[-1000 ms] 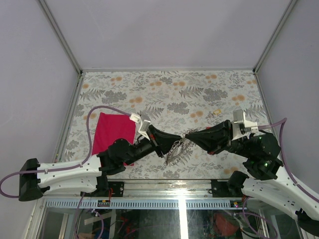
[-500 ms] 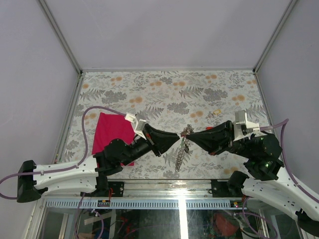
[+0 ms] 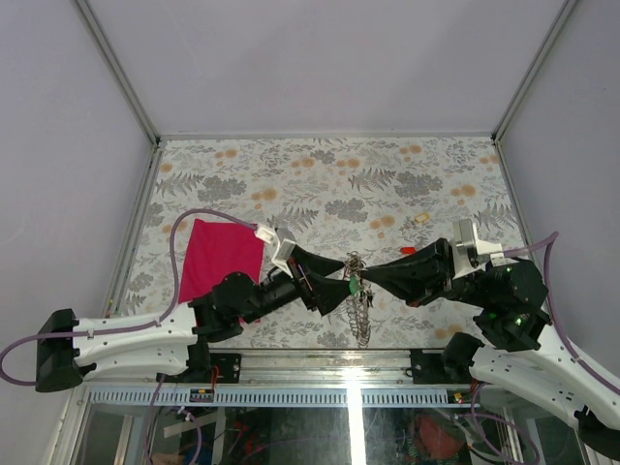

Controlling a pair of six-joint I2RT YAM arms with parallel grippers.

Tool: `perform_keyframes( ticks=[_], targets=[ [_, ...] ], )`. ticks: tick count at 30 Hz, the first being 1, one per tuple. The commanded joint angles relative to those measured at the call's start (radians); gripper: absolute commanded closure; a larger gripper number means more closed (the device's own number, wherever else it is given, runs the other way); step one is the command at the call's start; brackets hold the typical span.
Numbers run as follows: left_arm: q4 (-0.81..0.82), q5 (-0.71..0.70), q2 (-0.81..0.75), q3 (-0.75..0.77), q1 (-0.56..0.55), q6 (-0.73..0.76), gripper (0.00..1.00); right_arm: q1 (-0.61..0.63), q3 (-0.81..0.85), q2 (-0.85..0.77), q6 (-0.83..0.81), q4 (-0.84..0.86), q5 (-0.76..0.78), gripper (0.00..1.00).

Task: Put the keys on the keyring

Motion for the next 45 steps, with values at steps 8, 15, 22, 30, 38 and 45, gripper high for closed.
perform_keyframes(
  ticks=[8,15,22,30,38,45],
  targets=[
    [0.239,0.006,0.028,-0.080,-0.004,-0.073,0.26,-0.004,0.032,0.031,0.006,0.195,0.010,1.00],
    [0.334,0.022,0.074,-0.095,-0.004,-0.132,0.28,-0.004,0.036,0.062,0.026,0.233,-0.016,1.00],
    [0.378,0.016,0.097,-0.098,0.000,-0.167,0.26,-0.005,0.034,0.063,0.035,0.240,-0.028,1.00],
    [0.401,0.077,0.114,-0.076,0.005,-0.166,0.35,-0.004,0.031,0.064,0.040,0.243,-0.035,1.00],
    [0.430,0.141,0.141,-0.059,0.005,-0.167,0.39,-0.005,0.031,0.064,0.041,0.244,-0.039,1.00],
    [0.433,0.154,0.144,-0.055,0.009,-0.167,0.57,-0.005,0.027,0.061,0.040,0.239,-0.041,1.00]
  ],
)
